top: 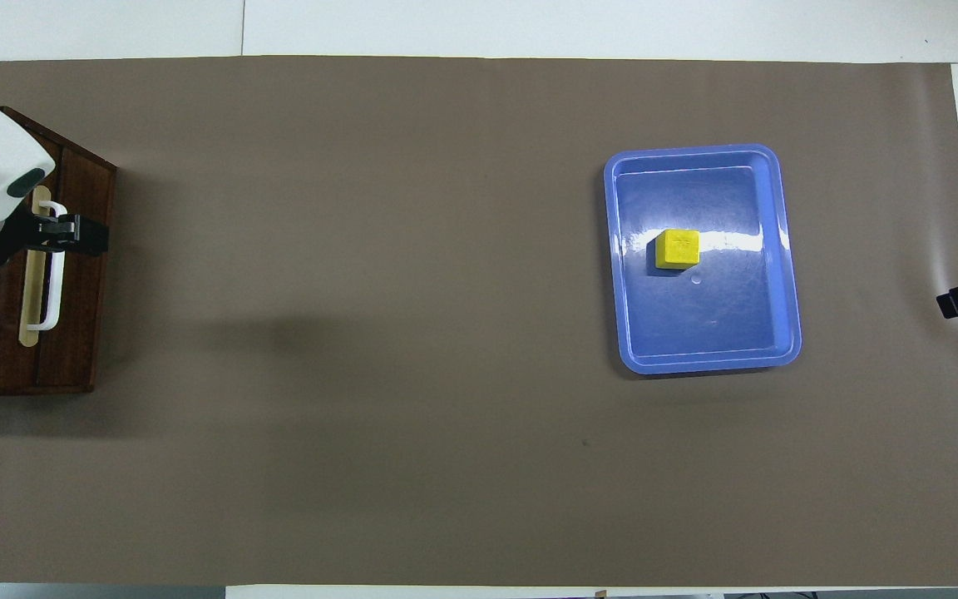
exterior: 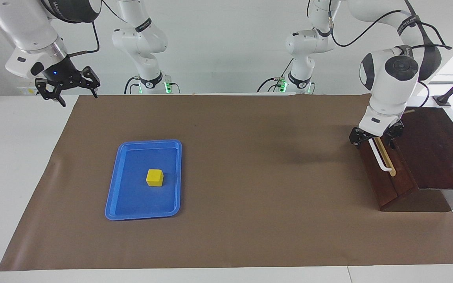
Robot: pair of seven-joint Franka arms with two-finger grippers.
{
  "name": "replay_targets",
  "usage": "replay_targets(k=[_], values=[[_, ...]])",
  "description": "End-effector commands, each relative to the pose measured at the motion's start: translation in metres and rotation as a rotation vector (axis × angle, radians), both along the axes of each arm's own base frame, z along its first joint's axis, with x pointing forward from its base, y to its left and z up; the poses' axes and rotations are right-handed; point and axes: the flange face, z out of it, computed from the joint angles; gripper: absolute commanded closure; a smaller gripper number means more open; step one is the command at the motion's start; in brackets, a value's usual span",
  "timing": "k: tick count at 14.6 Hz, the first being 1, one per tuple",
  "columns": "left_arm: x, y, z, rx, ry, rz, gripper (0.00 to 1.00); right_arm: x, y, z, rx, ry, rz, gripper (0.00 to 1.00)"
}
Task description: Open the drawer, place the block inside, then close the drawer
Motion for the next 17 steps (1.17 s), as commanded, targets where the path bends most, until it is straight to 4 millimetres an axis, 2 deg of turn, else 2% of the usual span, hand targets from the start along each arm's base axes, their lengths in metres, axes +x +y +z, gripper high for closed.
replay_targets(k=[1, 4, 6, 8, 9, 12, 14, 17], values=[[-0.001, 0.001, -0.023, 0.069, -0.005, -0.07, 0.0, -0.025, 0.009, -0.024, 0.021, -0.044, 0.098, 0.0], [-0.005, 0.007, -0.042, 0.08, -0.023, -0.097, 0.0, -0.024, 0.017, -0.05, 0.109, -0.078, 0.299, 0.0], [-0.007, 0.009, -0.05, 0.071, -0.036, -0.105, 0.0, -0.021, 0.021, -0.075, 0.142, -0.121, 0.418, 0.0], [-0.007, 0.014, -0.055, 0.068, -0.038, -0.1, 0.0, -0.018, 0.037, -0.089, 0.169, -0.162, 0.515, 0.0], [-0.006, 0.013, -0.057, 0.065, -0.043, -0.104, 0.0, -0.013, 0.045, -0.098, 0.212, -0.167, 0.576, 0.0], [-0.002, 0.014, -0.069, 0.122, -0.035, -0.156, 0.0, 0.011, 0.048, -0.143, 0.334, -0.228, 0.749, 0.0], [0.001, 0.013, -0.076, 0.121, -0.036, -0.165, 0.0, 0.021, 0.052, -0.165, 0.365, -0.257, 0.842, 0.0], [0.002, 0.006, -0.076, 0.105, -0.06, -0.127, 0.0, 0.039, 0.053, -0.204, 0.422, -0.337, 0.979, 0.0]])
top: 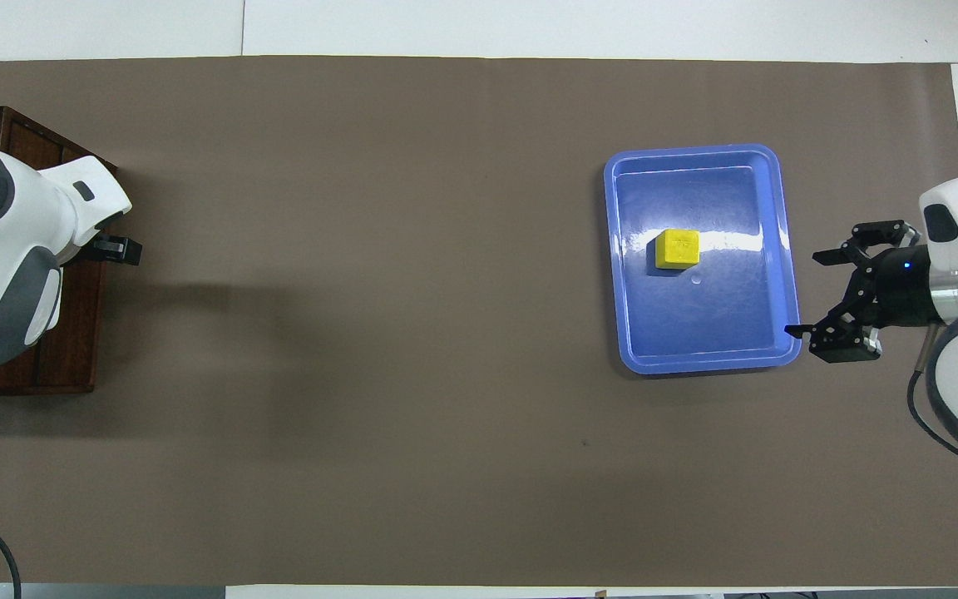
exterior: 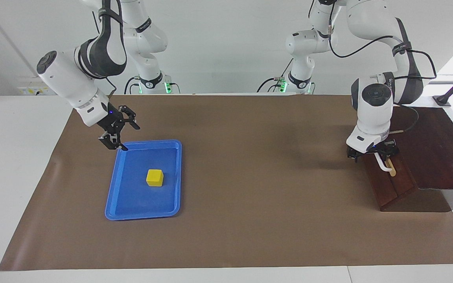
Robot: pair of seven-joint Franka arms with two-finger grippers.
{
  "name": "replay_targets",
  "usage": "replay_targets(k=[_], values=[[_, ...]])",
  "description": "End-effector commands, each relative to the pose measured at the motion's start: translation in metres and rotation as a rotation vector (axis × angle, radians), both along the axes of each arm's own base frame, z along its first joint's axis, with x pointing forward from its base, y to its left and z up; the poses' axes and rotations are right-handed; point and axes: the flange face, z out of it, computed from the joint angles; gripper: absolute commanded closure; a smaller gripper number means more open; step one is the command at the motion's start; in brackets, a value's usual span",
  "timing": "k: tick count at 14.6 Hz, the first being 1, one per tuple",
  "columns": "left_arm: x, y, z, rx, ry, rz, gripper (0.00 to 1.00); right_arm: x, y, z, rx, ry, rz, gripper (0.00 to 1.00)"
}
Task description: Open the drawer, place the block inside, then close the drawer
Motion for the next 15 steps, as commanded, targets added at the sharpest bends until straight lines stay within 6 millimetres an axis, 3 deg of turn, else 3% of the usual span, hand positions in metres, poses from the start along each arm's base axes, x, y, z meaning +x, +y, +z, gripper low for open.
replay_targets(k=[1, 3, 5, 10, 14, 15], values=[[-0.001, -0.01, -0.002, -0.023, -0.044, 0.059, 0.0, 0.019, -0.001, -0.028, 0.043, -0.082, 0.096, 0.0], [-0.003, -0.043, -0.002, -0.111, -0.059, 0.139, 0.0, 0.027, 0.002, -0.031, 0.055, -0.103, 0.111, 0.0], [-0.004, -0.089, 0.001, -0.218, -0.053, 0.226, 0.0, 0.047, 0.005, -0.052, 0.094, -0.108, 0.142, 0.0], [-0.016, -0.152, 0.007, -0.301, -0.045, 0.292, 0.0, 0.077, 0.006, -0.095, 0.156, -0.153, 0.214, 0.0], [-0.018, -0.154, 0.007, -0.296, -0.032, 0.299, 0.0, 0.089, 0.005, -0.102, 0.154, -0.181, 0.222, 0.0], [-0.017, -0.15, 0.007, -0.295, -0.031, 0.304, 0.0, 0.092, 0.005, -0.111, 0.165, -0.168, 0.218, 0.0]])
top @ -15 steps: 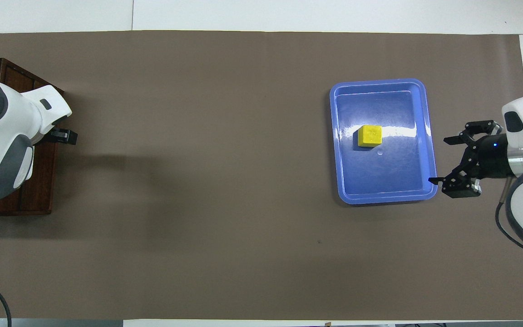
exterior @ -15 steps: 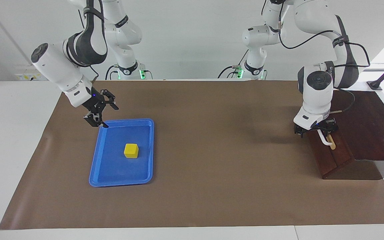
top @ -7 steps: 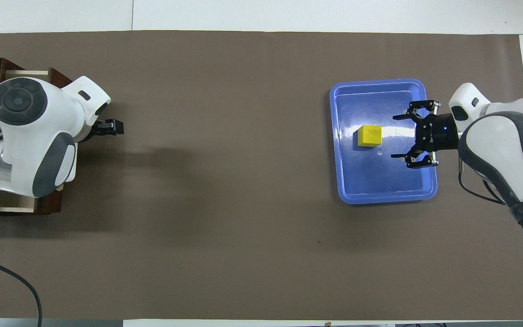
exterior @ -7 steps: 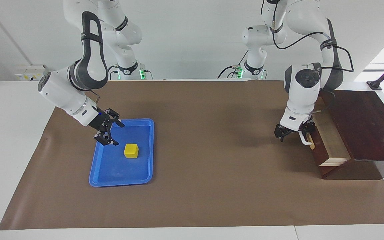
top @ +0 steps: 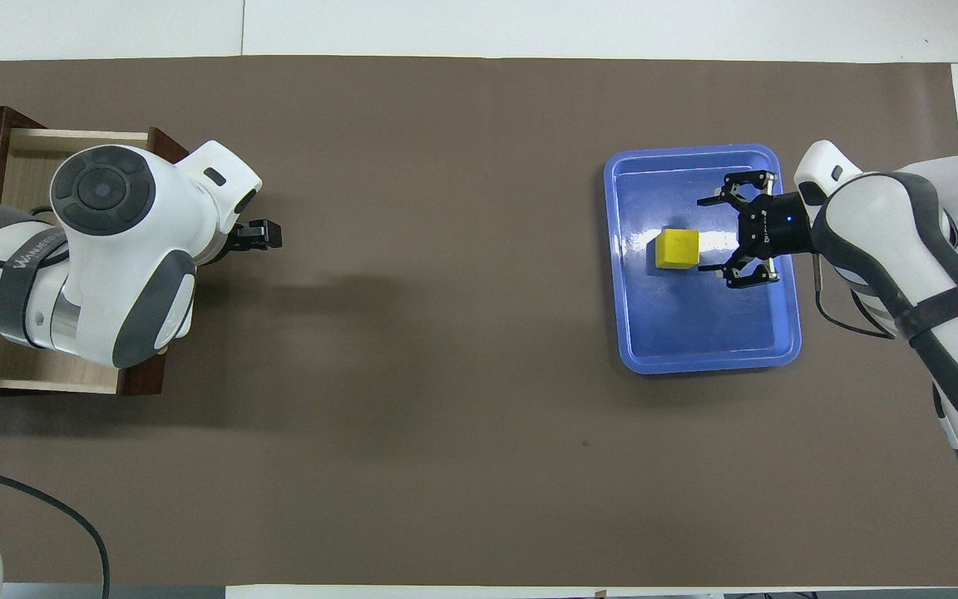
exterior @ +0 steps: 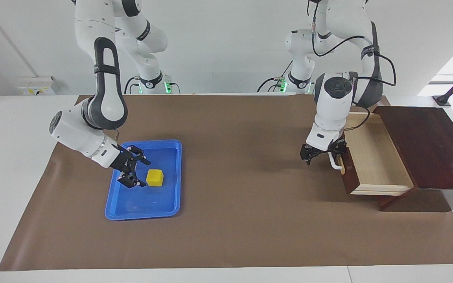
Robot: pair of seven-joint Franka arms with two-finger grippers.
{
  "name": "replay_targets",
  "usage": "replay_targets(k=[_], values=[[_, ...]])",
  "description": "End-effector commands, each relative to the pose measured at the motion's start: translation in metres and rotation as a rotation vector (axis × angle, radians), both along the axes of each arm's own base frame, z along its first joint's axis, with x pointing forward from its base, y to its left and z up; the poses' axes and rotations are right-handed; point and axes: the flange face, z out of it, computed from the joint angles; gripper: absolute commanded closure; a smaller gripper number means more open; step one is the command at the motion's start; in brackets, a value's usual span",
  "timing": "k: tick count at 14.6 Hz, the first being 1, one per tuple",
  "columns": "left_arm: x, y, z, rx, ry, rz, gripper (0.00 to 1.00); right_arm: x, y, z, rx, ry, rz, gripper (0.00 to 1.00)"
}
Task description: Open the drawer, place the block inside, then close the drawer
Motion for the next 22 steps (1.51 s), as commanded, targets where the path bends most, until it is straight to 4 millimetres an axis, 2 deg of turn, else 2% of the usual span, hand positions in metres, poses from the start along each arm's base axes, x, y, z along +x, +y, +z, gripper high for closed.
replay_targets(k=[1, 3, 4, 7, 12, 15, 20, 22], values=[[0.0, 0.002, -0.004, -0.039, 0.038, 0.07, 0.0, 0.013, 0.0, -0.013, 0.038, -0.013, -0.008, 0.0], [0.008, 0.009, 0.018, -0.032, 0.044, 0.091, 0.0, 0.012, 0.002, -0.021, 0.043, -0.012, 0.006, 0.0], [0.014, 0.01, 0.037, -0.028, 0.056, 0.107, 0.0, 0.009, 0.005, -0.027, 0.048, -0.001, 0.006, 0.0], [0.021, 0.012, 0.074, -0.066, 0.085, 0.155, 0.0, 0.008, 0.008, -0.028, 0.055, -0.011, 0.028, 0.0], [0.014, 0.009, 0.088, -0.086, 0.097, 0.215, 0.0, 0.008, 0.009, -0.02, 0.094, 0.034, 0.033, 0.0], [0.009, -0.002, 0.107, -0.119, 0.105, 0.403, 0.0, 0.003, 0.007, -0.024, 0.109, 0.081, 0.014, 0.0], [-0.007, 0.004, 0.129, -0.166, 0.135, 0.615, 0.0, -0.009, 0.005, -0.037, 0.11, 0.112, 0.007, 0.0], [-0.012, 0.0, 0.13, -0.179, 0.141, 0.751, 0.0, -0.008, 0.002, -0.037, 0.103, 0.106, -0.002, 0.0]])
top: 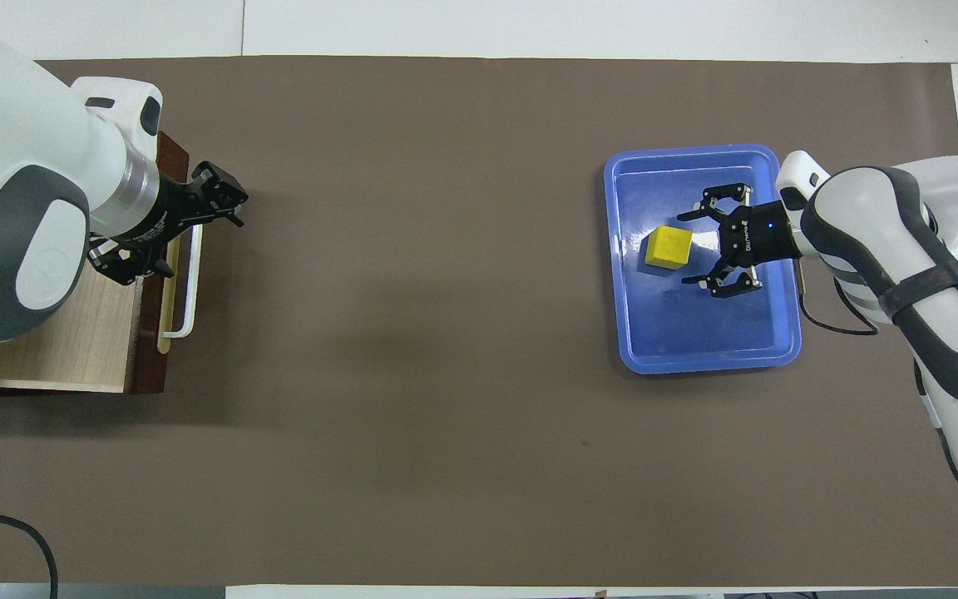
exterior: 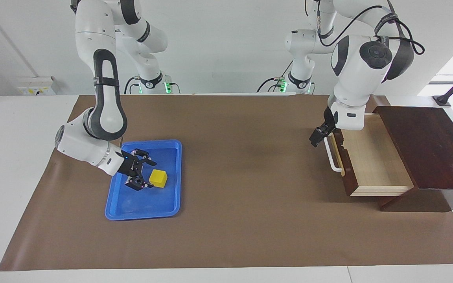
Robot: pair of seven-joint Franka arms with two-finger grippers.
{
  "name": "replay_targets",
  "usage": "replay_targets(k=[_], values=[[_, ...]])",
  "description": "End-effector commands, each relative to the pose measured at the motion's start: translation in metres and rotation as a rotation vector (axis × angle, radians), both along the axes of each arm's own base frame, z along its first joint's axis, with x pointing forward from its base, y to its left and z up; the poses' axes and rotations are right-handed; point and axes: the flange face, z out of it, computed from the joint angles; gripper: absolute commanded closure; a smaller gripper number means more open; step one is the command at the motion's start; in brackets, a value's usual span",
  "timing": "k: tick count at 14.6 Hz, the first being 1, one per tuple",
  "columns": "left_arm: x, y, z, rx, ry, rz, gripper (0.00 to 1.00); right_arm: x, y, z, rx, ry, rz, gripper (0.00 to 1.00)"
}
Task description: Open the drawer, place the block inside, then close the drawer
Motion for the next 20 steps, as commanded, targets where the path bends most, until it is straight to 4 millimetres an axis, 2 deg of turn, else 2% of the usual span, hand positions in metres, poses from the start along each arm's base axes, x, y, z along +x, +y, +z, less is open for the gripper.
replay_targets(k=[1, 4, 6, 11, 12, 13, 15, 16, 17, 20], values=[[-0.012, -0.003, 0.004, -0.008, 0.032, 0.158, 0.0, -0.004, -0.003, -0.002, 0.018, 0.013, -0.034, 0.0], [-0.022, -0.001, -0.004, 0.013, 0.064, 0.233, 0.0, -0.004, -0.003, -0.002, 0.021, 0.033, -0.06, 0.0], [-0.027, 0.003, -0.009, 0.02, 0.07, 0.249, 0.0, -0.005, -0.002, -0.003, 0.033, 0.04, -0.074, 0.04], [-0.024, 0.015, -0.009, 0.018, 0.064, 0.304, 0.0, -0.008, -0.003, -0.006, 0.032, 0.044, -0.096, 0.05], [-0.023, 0.015, -0.008, 0.017, 0.056, 0.343, 0.0, -0.008, -0.003, -0.006, 0.032, 0.043, -0.098, 0.11], [-0.021, 0.014, -0.008, 0.015, 0.045, 0.38, 0.0, -0.008, -0.003, -0.006, 0.033, 0.044, -0.097, 0.21], [-0.02, 0.015, -0.009, 0.009, 0.034, 0.395, 0.0, -0.008, -0.004, -0.006, 0.032, 0.043, -0.1, 0.59], [-0.021, 0.015, -0.01, 0.011, 0.037, 0.395, 0.0, -0.007, -0.004, -0.006, 0.032, 0.042, -0.099, 0.84], [-0.021, 0.015, -0.011, 0.012, 0.038, 0.397, 0.0, -0.007, -0.004, -0.005, 0.034, 0.041, -0.103, 1.0], [-0.022, 0.015, -0.012, 0.016, 0.041, 0.431, 0.0, -0.004, -0.004, -0.003, 0.032, 0.034, -0.101, 1.0]])
